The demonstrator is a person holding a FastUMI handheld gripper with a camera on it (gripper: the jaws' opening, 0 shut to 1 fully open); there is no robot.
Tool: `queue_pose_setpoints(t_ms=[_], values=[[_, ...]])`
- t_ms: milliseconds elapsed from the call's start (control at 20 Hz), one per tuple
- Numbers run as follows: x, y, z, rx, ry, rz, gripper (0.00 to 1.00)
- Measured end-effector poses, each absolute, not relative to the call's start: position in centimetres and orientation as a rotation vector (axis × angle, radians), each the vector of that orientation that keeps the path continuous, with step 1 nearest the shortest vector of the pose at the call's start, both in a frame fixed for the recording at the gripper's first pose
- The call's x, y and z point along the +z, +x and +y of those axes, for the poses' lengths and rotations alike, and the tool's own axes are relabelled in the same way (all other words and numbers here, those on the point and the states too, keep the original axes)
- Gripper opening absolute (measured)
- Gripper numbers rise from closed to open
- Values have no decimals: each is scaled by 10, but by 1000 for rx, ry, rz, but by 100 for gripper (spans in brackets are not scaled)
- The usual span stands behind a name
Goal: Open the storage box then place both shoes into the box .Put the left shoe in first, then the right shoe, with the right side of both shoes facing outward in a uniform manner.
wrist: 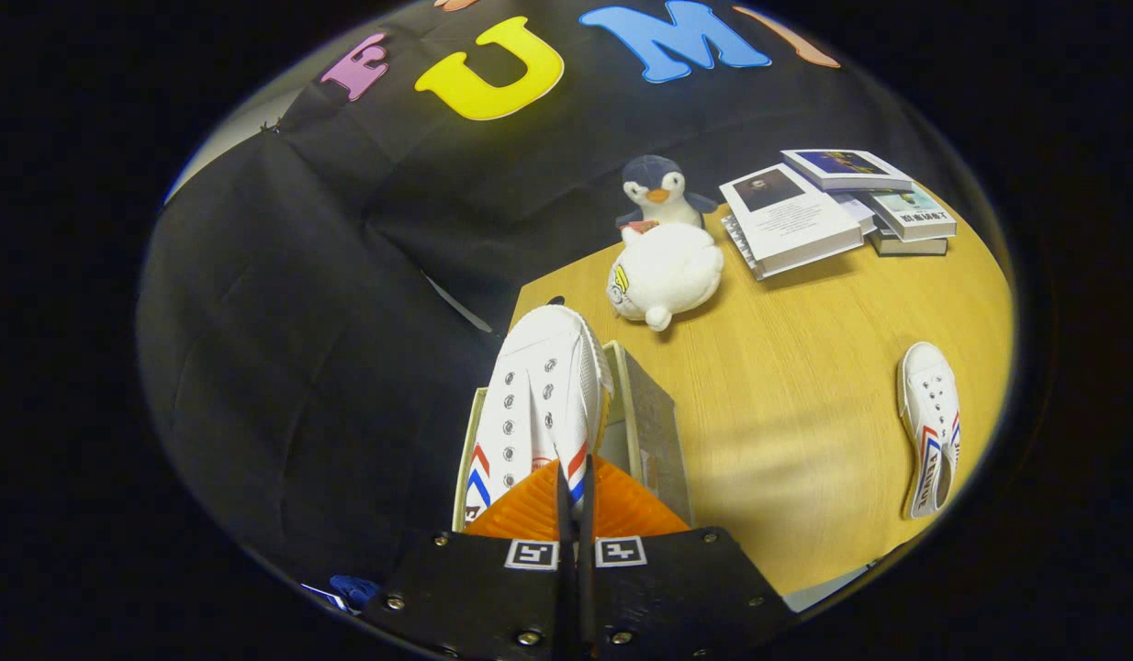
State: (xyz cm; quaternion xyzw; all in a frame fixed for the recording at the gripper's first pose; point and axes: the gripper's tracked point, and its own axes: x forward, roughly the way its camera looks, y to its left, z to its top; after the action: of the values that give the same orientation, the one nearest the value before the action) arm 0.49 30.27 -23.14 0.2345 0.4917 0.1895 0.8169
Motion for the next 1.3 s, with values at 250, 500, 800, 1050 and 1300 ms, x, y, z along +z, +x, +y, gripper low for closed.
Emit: queue_pose_setpoints(t_ms=[250, 500, 800, 1050, 1300], values=[[-246, -4, 340, 424, 464, 1076, 1], [-266, -12, 363, 425, 436, 1106, 1], [-283, -19, 377, 425, 385, 1116, 0], [-295, -31, 381, 446, 303, 1120, 1], [-312, -35, 389, 414, 370, 1162, 0]])
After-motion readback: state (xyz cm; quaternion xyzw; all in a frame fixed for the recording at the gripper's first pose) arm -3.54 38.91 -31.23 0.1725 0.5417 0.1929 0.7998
